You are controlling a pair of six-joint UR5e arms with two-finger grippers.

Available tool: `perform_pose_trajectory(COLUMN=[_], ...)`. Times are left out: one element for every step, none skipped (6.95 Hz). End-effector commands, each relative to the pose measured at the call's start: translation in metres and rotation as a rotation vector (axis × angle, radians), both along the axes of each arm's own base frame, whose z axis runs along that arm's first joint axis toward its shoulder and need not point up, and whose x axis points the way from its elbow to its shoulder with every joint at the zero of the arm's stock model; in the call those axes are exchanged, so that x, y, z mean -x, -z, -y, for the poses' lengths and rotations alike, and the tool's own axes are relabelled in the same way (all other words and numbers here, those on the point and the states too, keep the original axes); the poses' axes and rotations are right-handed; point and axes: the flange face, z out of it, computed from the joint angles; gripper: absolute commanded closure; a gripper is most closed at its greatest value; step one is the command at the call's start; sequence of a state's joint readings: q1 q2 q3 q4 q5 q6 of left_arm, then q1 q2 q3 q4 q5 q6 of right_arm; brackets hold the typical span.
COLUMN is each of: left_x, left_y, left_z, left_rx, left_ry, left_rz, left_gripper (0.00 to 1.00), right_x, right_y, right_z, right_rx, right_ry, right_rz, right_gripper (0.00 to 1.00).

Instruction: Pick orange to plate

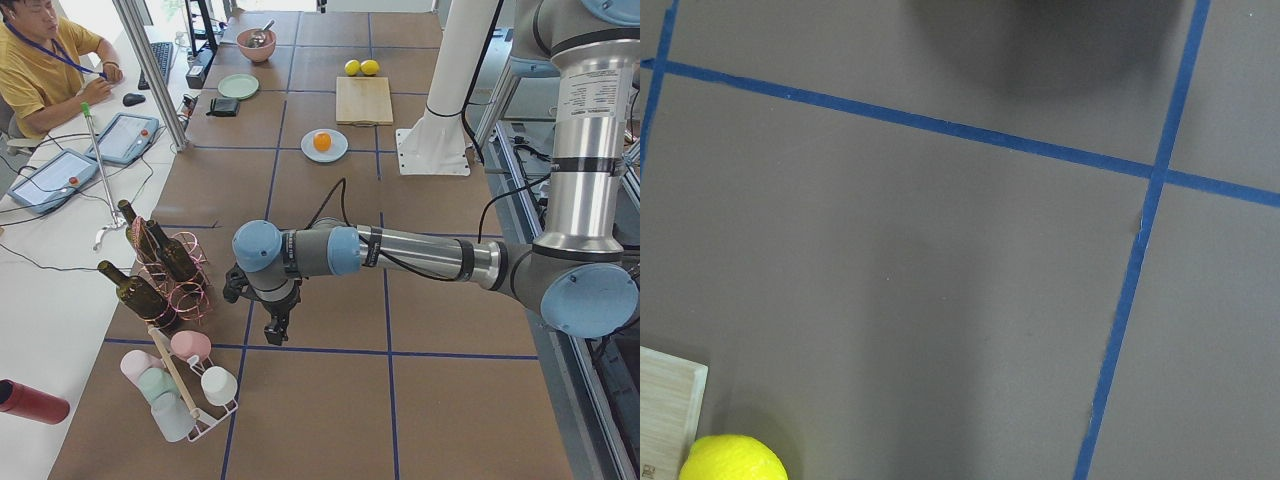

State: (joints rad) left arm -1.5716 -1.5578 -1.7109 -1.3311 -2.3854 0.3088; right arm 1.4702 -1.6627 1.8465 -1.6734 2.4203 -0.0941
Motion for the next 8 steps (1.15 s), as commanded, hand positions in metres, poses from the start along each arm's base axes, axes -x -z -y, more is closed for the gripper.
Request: perform_pose_trajectory(left_x=[0.001,0.001,0.001,0.001,0.001,0.001,0.001,0.000], left_y=[0.007,0.004,0.009,0.005,0.005,0.007,0.012,0.016], left_z=[0.002,0.000,0.002,-0.002,-0.002,0.000,0.005,0.007], left_rx=[-0.014,-0.008,-0.017,-0.009,-0.011,-0.014,-0.026,-0.032], left_ry=[0.001,0.002,0.002,0.002,0.002,0.002,0.002,0.001], left_rz=[0.002,-0.004,0.000,-0.008,-0.005,-0.005,0.000,0.002], left_gripper=[0.00,0.00,0.00,0.00,0.00,0.00,0.00,0.00], right_x=[0.004,0.004,0.007,0.007,0.007,0.007,0.007,0.007], right_y=[0.001,0.000,0.000,-0.002,-0.003,-0.003,-0.003,-0.005], right_z=[-0.001,-0.001,-0.001,-0.002,-0.003,-0.004,-0.005,-0.006], right_rx=[0.001,0.000,0.004,0.004,0.007,0.009,0.009,0.014], right_ry=[0.006,0.008,0.012,0.015,0.014,0.014,0.014,0.013], right_rz=[0.000,-0.001,-0.001,-0.002,-0.002,0.000,0.000,-0.001], right_gripper=[0.00,0.00,0.00,0.00,0.00,0.00,0.00,0.00])
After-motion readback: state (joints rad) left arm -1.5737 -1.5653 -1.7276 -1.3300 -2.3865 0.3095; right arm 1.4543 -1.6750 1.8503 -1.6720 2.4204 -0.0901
